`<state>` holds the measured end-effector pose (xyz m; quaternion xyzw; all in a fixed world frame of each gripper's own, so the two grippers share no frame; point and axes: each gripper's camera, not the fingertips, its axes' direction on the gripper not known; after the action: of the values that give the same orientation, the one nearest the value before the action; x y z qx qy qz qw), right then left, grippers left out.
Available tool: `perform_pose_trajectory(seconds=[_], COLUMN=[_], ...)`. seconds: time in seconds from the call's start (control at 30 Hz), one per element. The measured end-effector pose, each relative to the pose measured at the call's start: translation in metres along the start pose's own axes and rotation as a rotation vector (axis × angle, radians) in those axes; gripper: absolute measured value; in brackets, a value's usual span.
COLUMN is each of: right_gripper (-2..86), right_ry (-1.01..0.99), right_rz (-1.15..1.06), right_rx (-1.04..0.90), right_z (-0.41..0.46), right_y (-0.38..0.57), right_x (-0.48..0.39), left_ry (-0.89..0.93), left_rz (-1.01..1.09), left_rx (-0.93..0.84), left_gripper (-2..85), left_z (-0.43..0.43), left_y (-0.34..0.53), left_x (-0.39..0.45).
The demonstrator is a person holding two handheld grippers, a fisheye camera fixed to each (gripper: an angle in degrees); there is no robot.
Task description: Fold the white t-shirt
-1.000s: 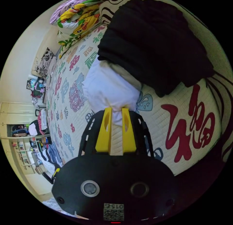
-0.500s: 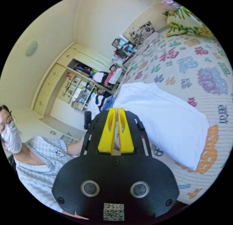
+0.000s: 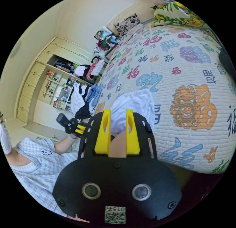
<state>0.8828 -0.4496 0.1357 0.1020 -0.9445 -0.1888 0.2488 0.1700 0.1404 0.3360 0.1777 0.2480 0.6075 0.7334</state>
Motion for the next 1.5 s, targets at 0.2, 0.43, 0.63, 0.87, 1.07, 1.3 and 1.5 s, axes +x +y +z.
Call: perform_pose_trajectory(seconds=[0.2, 0.43, 0.63, 0.87, 1.07, 1.3, 1.5], right_gripper=[11.4, 0.5, 0.2, 0.7, 2.1, 7.7, 8.2], right_ry=[0.001, -0.003, -0.016, 0.04, 0.035, 0.039, 0.218], right_rz=[0.098, 0.108, -0.107, -0.362, 0.066, 0.208, 0.084], right_rx=[-0.201, -0.197, 0.127, 0.237, -0.04, -0.053, -0.424], right_z=[0.058, 0.086, -0.004, -0.026, 0.083, 0.122, 0.21], right_y=[-0.023, -0.045, -0.111, -0.073, -0.001, 0.009, -0.027], right_x=[0.018, 0.003, -0.084, -0.142, 0.008, 0.07, 0.072], left_ry=[-0.059, -0.323, -0.464, -0.547, -0.304, -0.039, -0.137], left_rz=[0.12, -0.047, -0.237, -0.027, -0.364, -0.544, -0.361], left_rx=[-0.071, 0.026, 0.323, 0.496, 0.129, 0.154, -0.187], left_gripper=[0.6, 0.7, 0.6, 0.7, 1.9, 4.4, 5.2], left_z=[0.021, -0.022, -0.126, -0.186, -0.088, -0.065, -0.013], left_y=[0.013, 0.014, -0.01, 0.005, 0.076, 0.103, 0.07], left_x=[0.047, 0.026, -0.046, -0.009, -0.065, -0.113, -0.127])
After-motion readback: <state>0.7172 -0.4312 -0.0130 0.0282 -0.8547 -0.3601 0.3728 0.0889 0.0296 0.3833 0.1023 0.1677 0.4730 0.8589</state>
